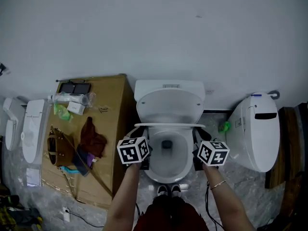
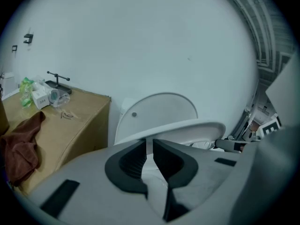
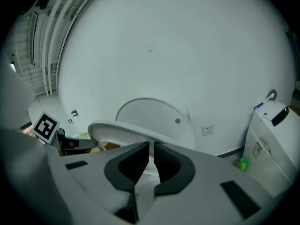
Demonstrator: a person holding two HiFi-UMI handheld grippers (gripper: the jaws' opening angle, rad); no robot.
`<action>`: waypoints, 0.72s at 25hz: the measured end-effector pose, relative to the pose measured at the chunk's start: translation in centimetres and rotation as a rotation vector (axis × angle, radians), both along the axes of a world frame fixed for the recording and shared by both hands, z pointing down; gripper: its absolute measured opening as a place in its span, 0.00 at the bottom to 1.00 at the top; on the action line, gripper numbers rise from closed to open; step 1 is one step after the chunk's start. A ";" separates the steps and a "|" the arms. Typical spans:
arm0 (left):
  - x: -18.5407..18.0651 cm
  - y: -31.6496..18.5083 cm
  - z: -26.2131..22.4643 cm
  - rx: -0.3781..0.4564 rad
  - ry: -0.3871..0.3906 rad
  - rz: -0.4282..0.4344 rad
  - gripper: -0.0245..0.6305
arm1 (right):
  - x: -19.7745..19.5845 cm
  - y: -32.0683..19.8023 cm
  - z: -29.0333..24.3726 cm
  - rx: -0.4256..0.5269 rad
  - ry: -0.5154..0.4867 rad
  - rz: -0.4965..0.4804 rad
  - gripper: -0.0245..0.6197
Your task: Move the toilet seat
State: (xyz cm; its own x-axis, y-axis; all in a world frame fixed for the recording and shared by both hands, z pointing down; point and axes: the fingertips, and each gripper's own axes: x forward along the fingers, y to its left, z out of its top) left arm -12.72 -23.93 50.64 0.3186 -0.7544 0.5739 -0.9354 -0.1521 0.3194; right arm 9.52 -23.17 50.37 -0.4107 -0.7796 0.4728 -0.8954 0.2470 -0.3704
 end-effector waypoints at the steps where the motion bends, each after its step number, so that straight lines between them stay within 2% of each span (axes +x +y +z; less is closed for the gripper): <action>1: 0.1 -0.4 -0.1 0.006 -0.007 0.004 0.13 | 0.1 -0.4 -0.1 0.006 0.008 0.002 0.11; 12: 0.3 -4.3 -0.8 0.046 -0.020 0.000 0.13 | 0.3 -4.2 -0.7 0.025 0.043 0.039 0.11; 18: 0.3 -6.0 -1.0 0.061 -0.044 0.002 0.13 | 0.3 -6.0 -0.9 0.043 0.090 0.027 0.11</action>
State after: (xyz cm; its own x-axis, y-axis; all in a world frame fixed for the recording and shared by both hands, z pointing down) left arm -12.40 -29.96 49.63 0.2955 -0.7879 0.5403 -0.9479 -0.1715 0.2684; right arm 9.79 -29.16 49.42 -0.3461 -0.8101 0.4732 -0.9314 0.2358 -0.2774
